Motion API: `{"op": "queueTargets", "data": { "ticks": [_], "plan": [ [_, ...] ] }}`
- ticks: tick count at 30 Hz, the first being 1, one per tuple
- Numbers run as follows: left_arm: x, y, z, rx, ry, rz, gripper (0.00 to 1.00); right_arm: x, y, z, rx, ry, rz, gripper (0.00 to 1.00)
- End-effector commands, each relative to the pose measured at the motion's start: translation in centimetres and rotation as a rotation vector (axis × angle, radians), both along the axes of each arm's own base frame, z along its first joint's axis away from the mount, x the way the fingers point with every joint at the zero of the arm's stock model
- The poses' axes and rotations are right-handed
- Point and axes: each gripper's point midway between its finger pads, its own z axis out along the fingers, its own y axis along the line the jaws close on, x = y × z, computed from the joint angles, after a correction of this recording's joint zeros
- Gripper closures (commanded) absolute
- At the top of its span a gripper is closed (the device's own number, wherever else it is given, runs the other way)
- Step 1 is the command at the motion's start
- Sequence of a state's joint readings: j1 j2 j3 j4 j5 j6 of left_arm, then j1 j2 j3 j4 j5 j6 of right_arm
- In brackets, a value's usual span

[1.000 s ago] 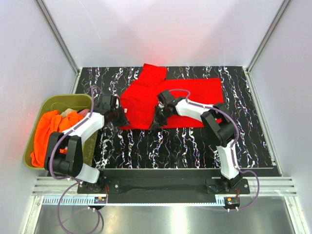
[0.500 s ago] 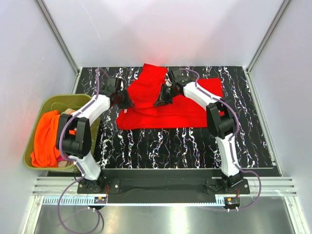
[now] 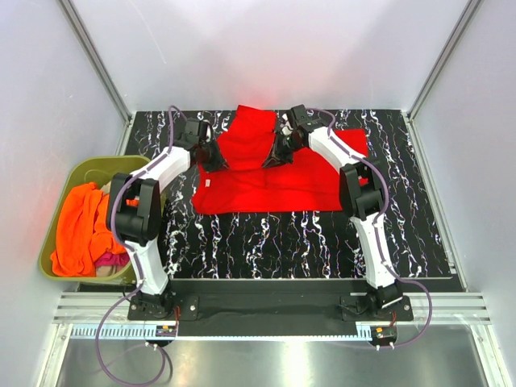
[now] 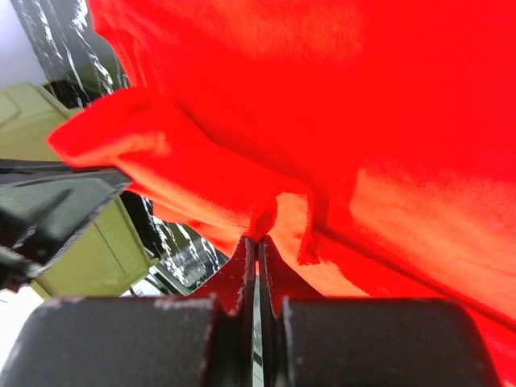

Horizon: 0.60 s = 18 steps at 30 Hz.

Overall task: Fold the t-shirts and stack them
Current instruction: Fold the tshirt

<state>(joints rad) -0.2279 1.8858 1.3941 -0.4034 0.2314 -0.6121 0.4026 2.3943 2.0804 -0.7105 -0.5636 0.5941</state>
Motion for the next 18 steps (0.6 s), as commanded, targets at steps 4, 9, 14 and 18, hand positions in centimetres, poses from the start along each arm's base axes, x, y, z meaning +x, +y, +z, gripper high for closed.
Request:
{"op": "queueTargets", "data": {
  "ticks": [4, 9, 14, 18],
  "plan": [
    [3.2, 0.1, 1.8, 0.0, -0.077, 0.028, 1.0, 2.0, -0.8, 0.1, 0.007, -0.014, -0.011, 1.0],
    [4.1, -0.1, 1.5, -0.002, -0.077, 0.035, 1.0, 3.0, -1.2, -1.0, 0.008, 0.002, -0.025, 1.0],
    [4.6, -0.3, 1.1, -0.016, -0.072, 0.032, 1.0, 3.8, -1.3, -0.8, 0.015, -0.004, -0.034, 1.0],
    [4.8, -0.5, 0.4, -0.019, -0.061, 0.032, 1.0, 4.3, -1.6, -1.1, 0.012, -0.003, -0.043, 0.99]
  ]
}}
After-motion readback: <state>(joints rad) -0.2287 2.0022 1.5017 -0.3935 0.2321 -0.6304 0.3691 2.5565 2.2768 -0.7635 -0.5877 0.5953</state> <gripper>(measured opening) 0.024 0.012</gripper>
